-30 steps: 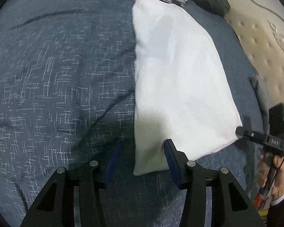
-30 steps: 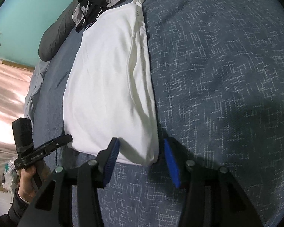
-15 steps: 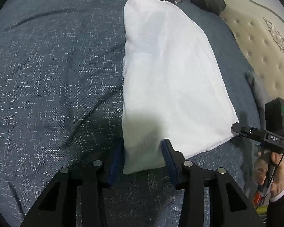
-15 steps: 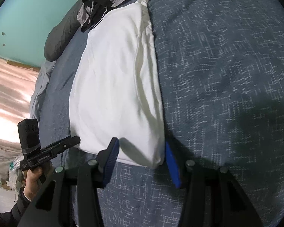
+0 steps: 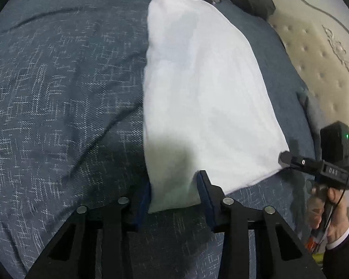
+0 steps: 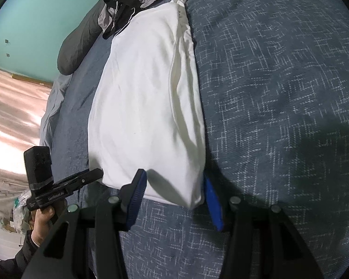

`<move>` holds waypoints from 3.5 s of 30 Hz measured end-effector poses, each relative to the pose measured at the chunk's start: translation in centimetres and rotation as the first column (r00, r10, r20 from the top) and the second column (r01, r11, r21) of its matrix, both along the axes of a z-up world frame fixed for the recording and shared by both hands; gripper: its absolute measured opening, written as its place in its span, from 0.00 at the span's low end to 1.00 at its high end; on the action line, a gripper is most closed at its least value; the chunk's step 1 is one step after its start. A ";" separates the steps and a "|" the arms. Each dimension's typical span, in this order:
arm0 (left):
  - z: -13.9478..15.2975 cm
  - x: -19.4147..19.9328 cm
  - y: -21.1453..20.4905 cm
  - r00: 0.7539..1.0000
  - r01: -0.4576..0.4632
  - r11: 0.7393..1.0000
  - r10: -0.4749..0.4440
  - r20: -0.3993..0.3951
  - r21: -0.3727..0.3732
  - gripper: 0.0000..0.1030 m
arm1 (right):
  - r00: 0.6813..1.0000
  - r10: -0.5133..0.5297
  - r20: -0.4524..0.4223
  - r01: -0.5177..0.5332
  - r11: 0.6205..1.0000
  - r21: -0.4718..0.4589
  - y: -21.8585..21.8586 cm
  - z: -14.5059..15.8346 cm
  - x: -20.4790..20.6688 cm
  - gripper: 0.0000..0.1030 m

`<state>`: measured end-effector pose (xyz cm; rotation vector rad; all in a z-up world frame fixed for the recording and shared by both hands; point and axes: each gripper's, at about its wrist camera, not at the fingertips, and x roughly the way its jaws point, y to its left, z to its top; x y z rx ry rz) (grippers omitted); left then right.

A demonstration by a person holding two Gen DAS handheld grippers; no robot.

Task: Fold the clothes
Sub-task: 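Lower the open left tool to the white polo hem edge, then grasp the polo hem with the left tool while the right tool grasps the hem beside it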

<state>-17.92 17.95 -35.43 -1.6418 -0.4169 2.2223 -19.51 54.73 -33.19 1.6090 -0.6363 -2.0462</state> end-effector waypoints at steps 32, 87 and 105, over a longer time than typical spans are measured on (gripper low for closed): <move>0.4 -0.7 3.1 1.000 0.017 1.000 -0.017 0.002 0.023 0.27 | 0.999 0.035 -0.022 -0.034 0.999 0.011 -1.2 -0.6 -0.5 0.40; 15.3 -3.3 7.9 0.975 0.072 0.995 -0.085 -0.204 -0.067 0.09 | 0.964 0.059 -0.259 -0.037 0.995 0.091 -1.5 13.4 -2.5 0.11; 26.5 -4.4 11.9 0.942 0.109 0.990 -0.131 -0.309 -0.085 0.09 | 0.927 0.045 -0.373 0.008 0.990 0.141 0.7 24.9 -4.1 0.11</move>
